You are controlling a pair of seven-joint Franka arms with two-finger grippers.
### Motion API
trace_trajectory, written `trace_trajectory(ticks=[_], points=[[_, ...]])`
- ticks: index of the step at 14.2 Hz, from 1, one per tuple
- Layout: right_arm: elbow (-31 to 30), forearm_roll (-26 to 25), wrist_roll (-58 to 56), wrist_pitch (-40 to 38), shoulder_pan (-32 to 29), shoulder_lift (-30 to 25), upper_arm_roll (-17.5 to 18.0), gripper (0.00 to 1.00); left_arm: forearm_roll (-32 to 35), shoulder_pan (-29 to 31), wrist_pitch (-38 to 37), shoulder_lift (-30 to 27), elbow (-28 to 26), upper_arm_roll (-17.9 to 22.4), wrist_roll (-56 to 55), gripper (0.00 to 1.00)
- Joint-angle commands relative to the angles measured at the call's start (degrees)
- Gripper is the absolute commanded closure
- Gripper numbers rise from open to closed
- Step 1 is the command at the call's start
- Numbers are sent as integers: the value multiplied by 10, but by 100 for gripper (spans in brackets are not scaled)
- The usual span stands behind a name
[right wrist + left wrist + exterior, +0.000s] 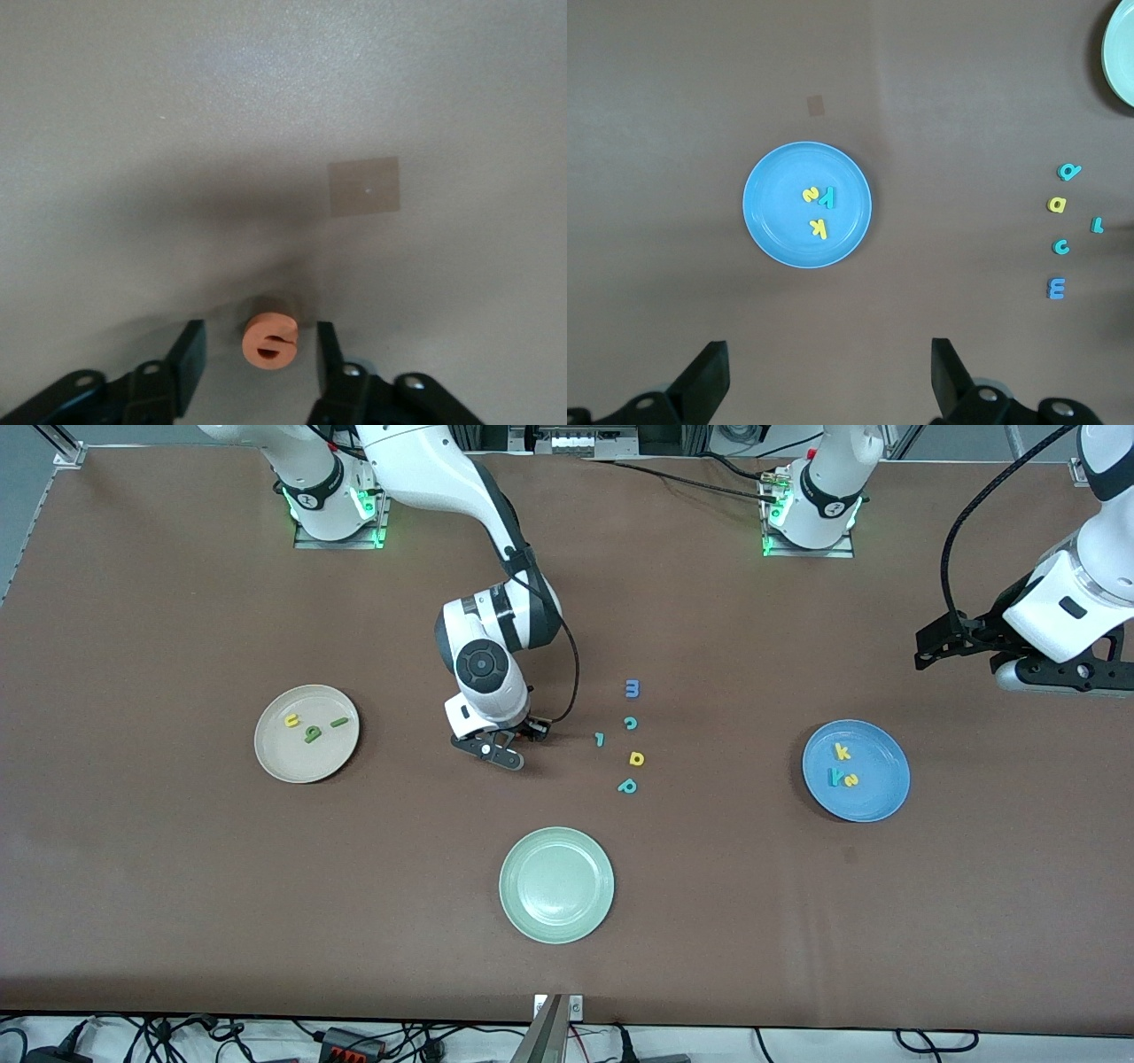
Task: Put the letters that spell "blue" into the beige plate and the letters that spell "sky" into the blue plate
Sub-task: 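Lower the right gripper and grasp the orange letter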
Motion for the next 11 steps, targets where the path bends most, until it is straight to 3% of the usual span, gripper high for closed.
trace_trajectory(ticks=[1, 5, 11], points=[[8, 10, 5, -1, -2, 4, 4, 47, -6, -3, -14, 9, 19, 3, 12, 0], [6, 10, -2, -2, -2, 5, 4, 63, -6, -3, -21, 9, 19, 3, 13, 0], [5, 7, -2, -2, -2, 10, 4, 64, -6, -4, -21, 9, 19, 3, 12, 0]])
